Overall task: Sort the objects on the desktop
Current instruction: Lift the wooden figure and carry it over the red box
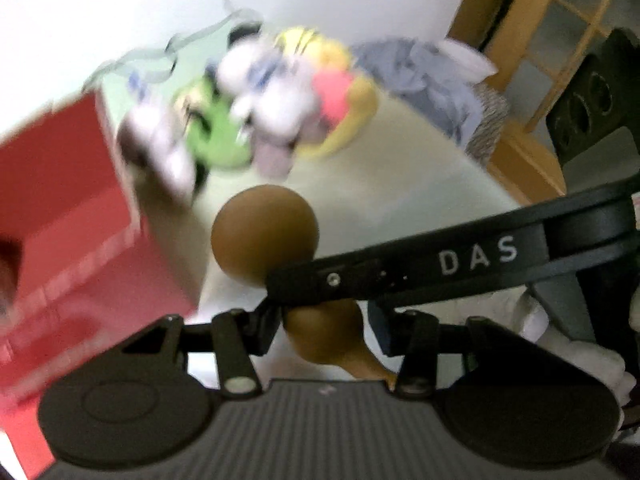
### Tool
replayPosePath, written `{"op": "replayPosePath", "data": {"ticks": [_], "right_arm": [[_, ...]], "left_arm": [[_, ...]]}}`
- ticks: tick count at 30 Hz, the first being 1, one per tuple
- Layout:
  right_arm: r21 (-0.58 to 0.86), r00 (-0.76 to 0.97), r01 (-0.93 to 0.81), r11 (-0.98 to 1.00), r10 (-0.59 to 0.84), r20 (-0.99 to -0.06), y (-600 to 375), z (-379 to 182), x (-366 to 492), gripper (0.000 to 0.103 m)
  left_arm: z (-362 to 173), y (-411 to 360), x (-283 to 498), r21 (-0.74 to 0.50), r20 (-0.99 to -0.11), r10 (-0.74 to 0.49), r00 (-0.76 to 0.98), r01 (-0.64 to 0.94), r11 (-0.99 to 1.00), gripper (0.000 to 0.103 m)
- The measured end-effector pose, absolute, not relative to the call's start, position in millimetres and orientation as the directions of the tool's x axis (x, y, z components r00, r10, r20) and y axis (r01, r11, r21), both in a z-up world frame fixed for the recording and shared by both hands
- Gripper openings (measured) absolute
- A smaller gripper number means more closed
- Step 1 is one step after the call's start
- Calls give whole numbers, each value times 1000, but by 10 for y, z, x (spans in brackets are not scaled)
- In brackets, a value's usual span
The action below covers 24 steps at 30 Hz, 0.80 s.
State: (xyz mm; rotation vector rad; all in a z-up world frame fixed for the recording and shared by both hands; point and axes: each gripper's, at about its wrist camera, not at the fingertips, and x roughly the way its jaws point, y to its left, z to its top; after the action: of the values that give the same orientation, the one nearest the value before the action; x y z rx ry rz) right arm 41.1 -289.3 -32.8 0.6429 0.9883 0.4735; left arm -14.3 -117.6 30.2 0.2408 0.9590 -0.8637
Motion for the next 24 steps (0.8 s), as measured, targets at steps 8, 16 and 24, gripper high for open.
{"op": "replayPosePath", "data": {"ticks": [8, 16, 24], "right_arm": [[646, 629, -190, 739, 597, -498, -2873, 422, 539, 30], [619, 598, -314, 720, 656, -460, -2171, 719, 1267, 30], [635, 471, -309, 708, 694, -544, -1478, 409, 1717, 30]], "left_arm": [[1044, -1059, 118, -95, -686, -602, 409, 770, 631, 48], [1250, -498, 775, -95, -670, -556, 491, 687, 720, 48], [834, 71, 1288, -143, -750, -476, 460, 590, 795, 48]]}}
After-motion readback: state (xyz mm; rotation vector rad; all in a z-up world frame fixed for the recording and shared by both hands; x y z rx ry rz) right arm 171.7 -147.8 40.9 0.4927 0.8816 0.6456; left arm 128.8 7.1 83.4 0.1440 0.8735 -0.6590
